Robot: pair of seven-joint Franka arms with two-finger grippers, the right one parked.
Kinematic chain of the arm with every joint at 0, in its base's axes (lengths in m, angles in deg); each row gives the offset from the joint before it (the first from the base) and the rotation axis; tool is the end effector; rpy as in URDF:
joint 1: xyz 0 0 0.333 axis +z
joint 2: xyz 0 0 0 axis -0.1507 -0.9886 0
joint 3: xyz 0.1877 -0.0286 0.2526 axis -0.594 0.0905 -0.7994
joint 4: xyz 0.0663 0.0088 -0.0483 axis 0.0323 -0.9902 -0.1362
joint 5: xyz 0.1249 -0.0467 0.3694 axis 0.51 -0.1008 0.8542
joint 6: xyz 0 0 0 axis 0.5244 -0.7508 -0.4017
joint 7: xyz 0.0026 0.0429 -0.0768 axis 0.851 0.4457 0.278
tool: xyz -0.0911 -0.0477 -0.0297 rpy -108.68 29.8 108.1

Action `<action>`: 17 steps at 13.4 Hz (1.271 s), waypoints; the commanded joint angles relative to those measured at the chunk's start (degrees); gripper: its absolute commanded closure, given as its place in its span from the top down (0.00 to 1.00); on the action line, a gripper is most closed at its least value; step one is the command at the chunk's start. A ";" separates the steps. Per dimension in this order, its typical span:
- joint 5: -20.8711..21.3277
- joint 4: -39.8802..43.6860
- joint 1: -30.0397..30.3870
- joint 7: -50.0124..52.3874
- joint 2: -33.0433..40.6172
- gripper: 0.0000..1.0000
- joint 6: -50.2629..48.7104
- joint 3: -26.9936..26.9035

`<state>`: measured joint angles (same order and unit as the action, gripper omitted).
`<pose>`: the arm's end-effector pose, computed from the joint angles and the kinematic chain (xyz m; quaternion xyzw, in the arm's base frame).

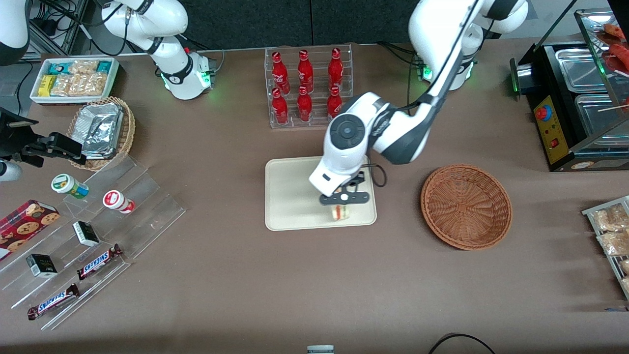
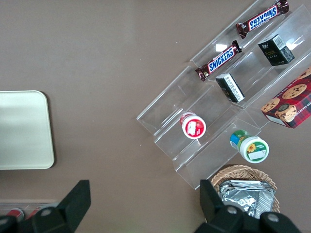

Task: Place sandwich from basket to tray
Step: 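Carry the held sandwich over to the white tray, then lower the sandwich onto the tray and open the left gripper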

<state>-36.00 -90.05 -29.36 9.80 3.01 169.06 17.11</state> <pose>0.5323 -0.4692 0.3338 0.9994 0.0248 -0.0181 0.0160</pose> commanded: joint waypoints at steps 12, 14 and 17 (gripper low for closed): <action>0.15 0.25 -5.83 3.11 -8.00 0.00 9.15 -1.11; 0.15 0.25 -5.91 3.02 -8.00 0.90 8.36 -1.11; -0.03 1.04 -5.56 2.93 -6.78 1.00 3.80 -1.11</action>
<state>-35.99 -89.71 -34.40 12.25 -5.04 175.91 16.72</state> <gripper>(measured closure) 0.449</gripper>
